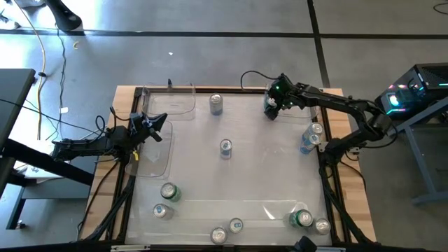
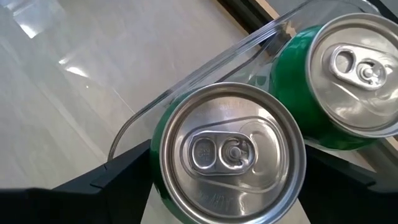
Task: Sort soda cans
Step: Put the center green soda can into the top right transparent bin
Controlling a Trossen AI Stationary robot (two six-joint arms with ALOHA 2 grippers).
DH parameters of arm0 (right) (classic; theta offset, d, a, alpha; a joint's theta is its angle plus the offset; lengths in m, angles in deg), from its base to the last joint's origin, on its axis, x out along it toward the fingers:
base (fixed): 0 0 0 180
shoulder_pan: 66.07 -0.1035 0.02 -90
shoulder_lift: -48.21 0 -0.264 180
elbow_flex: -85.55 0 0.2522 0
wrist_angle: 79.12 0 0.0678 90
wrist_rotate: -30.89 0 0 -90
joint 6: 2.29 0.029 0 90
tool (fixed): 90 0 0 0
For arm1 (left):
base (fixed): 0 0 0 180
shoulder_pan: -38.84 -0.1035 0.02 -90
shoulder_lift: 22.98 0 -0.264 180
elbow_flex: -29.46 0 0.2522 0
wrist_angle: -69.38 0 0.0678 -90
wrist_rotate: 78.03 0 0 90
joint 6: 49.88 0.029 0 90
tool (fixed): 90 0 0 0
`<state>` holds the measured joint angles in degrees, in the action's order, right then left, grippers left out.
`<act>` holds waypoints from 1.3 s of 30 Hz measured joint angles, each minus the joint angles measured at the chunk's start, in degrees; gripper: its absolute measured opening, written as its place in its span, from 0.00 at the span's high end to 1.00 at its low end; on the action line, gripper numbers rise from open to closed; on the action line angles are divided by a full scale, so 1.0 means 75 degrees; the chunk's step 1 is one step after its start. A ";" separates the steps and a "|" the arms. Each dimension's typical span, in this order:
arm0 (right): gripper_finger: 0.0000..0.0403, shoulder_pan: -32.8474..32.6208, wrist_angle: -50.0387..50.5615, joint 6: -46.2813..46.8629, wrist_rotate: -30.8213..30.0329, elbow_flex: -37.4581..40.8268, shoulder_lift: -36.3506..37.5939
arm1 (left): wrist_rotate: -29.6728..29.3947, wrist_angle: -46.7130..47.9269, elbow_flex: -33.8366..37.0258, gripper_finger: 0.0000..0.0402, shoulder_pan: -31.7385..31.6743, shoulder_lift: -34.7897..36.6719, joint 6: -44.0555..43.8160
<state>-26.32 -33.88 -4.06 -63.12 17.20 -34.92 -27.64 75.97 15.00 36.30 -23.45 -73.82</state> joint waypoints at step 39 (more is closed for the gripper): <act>0.18 -0.0009 -0.0260 -0.0827 -0.0214 0.0032 -0.0017 | 0.0000 -0.0025 0.0000 0.98 -0.0001 0.0000 -0.0863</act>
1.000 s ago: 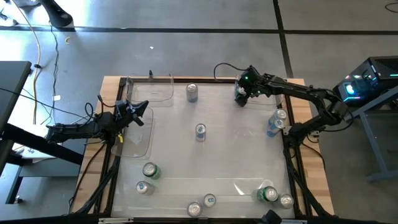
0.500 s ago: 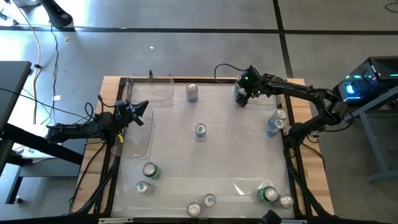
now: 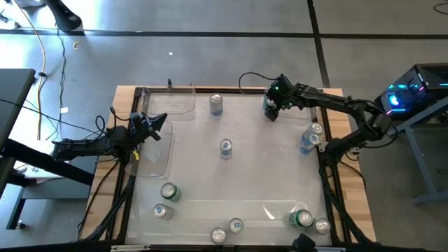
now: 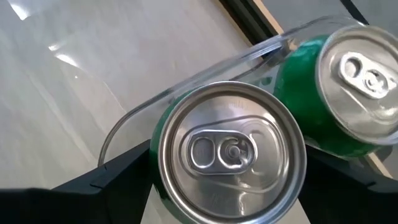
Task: Sort soda cans
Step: Put the center green soda can into the top right transparent bin
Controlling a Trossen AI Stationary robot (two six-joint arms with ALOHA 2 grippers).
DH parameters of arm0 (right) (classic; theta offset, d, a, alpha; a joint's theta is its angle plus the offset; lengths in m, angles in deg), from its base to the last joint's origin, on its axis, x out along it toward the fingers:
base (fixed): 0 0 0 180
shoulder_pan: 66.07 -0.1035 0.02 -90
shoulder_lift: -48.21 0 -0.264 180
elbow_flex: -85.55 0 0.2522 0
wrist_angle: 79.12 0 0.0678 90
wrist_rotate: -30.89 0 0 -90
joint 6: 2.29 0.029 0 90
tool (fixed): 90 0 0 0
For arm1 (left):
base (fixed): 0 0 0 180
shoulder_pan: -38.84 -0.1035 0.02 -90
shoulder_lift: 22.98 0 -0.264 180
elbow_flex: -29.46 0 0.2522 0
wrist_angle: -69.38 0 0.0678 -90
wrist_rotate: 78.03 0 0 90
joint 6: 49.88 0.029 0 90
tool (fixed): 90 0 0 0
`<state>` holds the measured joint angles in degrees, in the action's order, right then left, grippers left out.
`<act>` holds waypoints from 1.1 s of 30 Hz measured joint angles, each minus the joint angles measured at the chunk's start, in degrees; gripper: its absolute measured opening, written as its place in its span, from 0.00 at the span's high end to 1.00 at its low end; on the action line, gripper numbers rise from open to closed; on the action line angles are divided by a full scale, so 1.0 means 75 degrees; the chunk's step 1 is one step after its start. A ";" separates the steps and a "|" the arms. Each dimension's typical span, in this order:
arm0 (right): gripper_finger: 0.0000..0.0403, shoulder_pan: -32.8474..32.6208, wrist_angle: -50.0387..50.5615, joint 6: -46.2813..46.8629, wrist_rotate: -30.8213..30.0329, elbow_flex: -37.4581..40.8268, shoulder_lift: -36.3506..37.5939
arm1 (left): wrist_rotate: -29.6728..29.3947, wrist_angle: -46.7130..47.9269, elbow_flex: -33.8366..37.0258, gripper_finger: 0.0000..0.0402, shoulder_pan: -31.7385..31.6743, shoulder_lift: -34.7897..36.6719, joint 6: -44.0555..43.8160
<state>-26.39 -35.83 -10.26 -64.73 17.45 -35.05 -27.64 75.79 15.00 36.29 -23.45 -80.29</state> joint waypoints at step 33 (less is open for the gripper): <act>0.18 0.0003 -0.0042 -0.0217 0.0036 -0.0012 0.0154 | -0.0001 0.0000 0.0001 0.98 0.0000 0.0000 0.0009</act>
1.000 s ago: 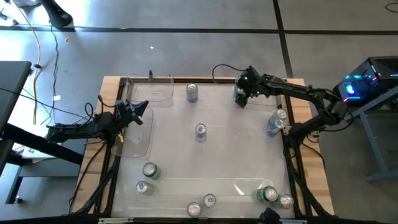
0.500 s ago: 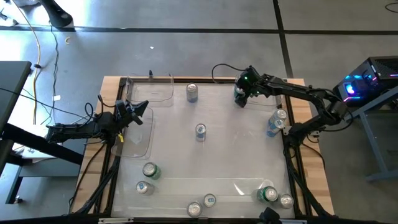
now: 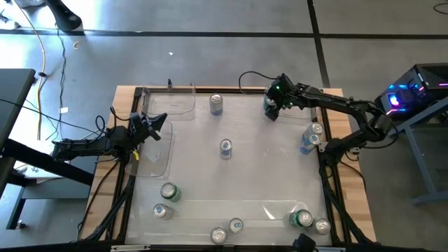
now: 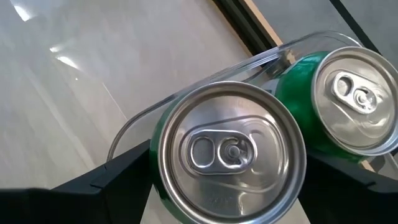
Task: Sort soda cans
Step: Put the center green soda can into the top right transparent bin
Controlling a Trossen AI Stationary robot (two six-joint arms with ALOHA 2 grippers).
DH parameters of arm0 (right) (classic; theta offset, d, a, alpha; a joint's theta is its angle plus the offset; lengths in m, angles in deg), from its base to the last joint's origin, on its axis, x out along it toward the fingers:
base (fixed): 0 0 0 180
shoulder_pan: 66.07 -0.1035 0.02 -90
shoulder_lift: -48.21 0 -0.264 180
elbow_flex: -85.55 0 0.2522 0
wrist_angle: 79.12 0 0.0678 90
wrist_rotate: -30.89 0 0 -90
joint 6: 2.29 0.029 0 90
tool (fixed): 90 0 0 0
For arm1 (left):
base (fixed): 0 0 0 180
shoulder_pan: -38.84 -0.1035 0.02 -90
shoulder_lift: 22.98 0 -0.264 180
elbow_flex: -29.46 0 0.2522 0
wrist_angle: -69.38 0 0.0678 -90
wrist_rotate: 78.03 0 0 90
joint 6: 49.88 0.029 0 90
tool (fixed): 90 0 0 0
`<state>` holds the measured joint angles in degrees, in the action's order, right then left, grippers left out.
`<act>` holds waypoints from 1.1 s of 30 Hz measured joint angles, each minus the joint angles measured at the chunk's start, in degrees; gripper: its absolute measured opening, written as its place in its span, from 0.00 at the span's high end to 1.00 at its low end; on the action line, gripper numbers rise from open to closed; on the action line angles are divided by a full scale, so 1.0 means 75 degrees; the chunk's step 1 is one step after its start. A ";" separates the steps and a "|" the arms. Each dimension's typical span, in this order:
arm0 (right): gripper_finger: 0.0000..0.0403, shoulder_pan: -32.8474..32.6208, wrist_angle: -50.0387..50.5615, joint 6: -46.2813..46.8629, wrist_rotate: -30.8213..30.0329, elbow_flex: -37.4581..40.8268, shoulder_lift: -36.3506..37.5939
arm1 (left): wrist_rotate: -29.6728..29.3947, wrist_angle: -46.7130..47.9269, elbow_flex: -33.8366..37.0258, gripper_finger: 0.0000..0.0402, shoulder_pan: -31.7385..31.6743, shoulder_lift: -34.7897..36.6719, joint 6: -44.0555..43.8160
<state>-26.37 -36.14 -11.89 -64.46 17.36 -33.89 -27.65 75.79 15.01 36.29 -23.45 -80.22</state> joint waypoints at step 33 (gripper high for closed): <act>0.18 0.0003 0.0118 -0.1115 0.0057 -0.0006 -0.0006 | 0.0000 0.0000 0.0000 0.98 0.0002 0.0000 -0.0003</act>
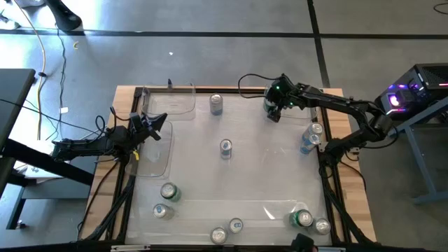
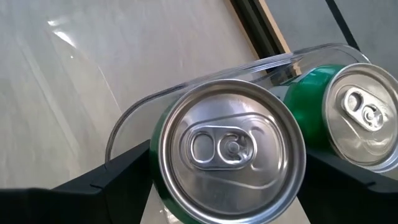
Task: Sort soda cans
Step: Put the center green soda can into the top right transparent bin, then put the bottom right green soda can into the top right transparent bin
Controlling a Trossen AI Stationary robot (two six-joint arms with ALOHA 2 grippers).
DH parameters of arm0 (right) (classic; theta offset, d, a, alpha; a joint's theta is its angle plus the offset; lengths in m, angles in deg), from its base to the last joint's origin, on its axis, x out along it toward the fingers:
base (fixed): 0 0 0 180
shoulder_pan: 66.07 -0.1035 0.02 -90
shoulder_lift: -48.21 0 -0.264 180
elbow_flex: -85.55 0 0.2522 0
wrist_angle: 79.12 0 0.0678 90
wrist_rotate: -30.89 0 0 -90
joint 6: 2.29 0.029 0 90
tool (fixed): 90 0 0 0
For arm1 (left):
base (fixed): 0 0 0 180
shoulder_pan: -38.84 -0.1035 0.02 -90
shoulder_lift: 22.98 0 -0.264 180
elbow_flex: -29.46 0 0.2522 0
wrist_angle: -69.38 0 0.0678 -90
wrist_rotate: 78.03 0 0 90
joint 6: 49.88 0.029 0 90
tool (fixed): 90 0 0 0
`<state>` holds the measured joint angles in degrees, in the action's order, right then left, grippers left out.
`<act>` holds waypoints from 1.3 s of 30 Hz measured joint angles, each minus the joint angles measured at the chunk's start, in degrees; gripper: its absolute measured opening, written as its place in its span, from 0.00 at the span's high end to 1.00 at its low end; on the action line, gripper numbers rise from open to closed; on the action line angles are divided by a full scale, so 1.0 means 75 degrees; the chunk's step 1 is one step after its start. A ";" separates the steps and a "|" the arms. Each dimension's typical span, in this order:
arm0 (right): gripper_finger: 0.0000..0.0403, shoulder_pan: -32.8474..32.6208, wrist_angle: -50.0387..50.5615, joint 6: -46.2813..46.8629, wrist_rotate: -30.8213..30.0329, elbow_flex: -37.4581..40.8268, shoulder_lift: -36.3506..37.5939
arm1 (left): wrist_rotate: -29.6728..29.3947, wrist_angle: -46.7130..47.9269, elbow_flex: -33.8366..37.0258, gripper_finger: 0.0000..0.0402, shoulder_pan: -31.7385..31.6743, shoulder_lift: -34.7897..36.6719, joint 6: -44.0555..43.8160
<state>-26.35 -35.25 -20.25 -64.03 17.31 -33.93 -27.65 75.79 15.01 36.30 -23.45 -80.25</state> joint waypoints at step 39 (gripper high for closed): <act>0.11 0.0010 -0.0129 -0.0129 0.0342 -0.0015 0.0126 | 0.0000 -0.0001 -0.0002 0.98 -0.0001 0.0000 -0.0006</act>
<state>-26.27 -36.22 -21.22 -61.46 17.20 -32.99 -27.65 75.78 14.99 36.30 -23.44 -80.29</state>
